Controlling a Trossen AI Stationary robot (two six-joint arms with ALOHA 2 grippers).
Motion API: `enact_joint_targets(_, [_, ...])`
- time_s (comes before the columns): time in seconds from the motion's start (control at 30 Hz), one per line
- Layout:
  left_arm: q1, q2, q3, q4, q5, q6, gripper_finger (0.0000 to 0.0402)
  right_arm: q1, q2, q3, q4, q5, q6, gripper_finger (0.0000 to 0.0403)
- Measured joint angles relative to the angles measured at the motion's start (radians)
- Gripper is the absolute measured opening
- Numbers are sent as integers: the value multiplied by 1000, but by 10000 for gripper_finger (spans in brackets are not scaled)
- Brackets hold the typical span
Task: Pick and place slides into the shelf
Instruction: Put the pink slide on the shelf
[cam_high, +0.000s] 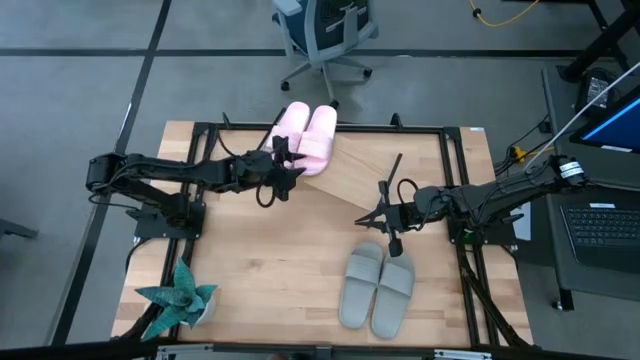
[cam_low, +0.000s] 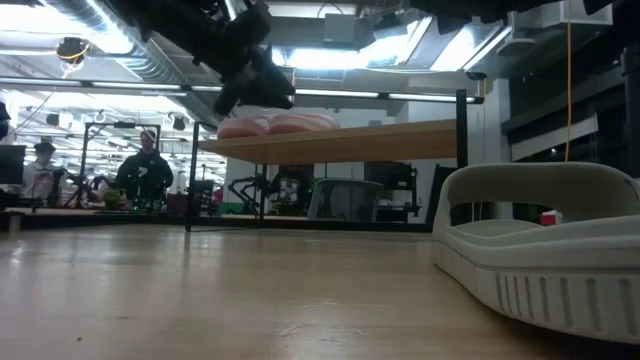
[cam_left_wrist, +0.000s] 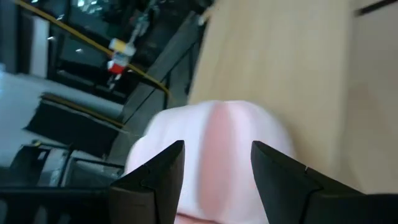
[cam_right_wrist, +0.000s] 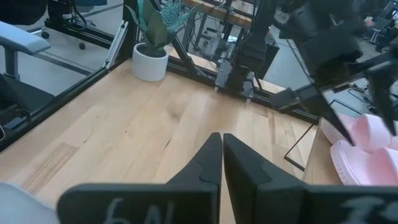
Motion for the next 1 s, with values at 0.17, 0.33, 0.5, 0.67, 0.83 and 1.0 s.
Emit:
enact_joint_targets(0.17, [-61, 0, 0, -27, 0, -3, 177, 0, 0, 0, -8, 0, 0, 19])
enact_joint_targets(0.33, [-89, 0, 0, -55, -34, -25, 177, 0, 0, 0, -11, 0, 0, 19])
enact_joint_targets(0.5, [-71, 0, 0, -101, -48, -72, 177, 0, 0, 0, -11, 0, 0, 19])
enact_joint_targets(0.67, [-47, 0, 0, -101, -23, -79, 177, 0, 0, 0, -11, 0, 2, 19])
enact_joint_targets(0.83, [-32, 37, 0, -104, 7, -79, 177, 0, 0, 0, -10, 0, 3, 19])
enact_joint_targets(1.0, [-33, 90, 3, -60, -52, -34, 177, 0, 0, 0, -11, 0, 5, 19])
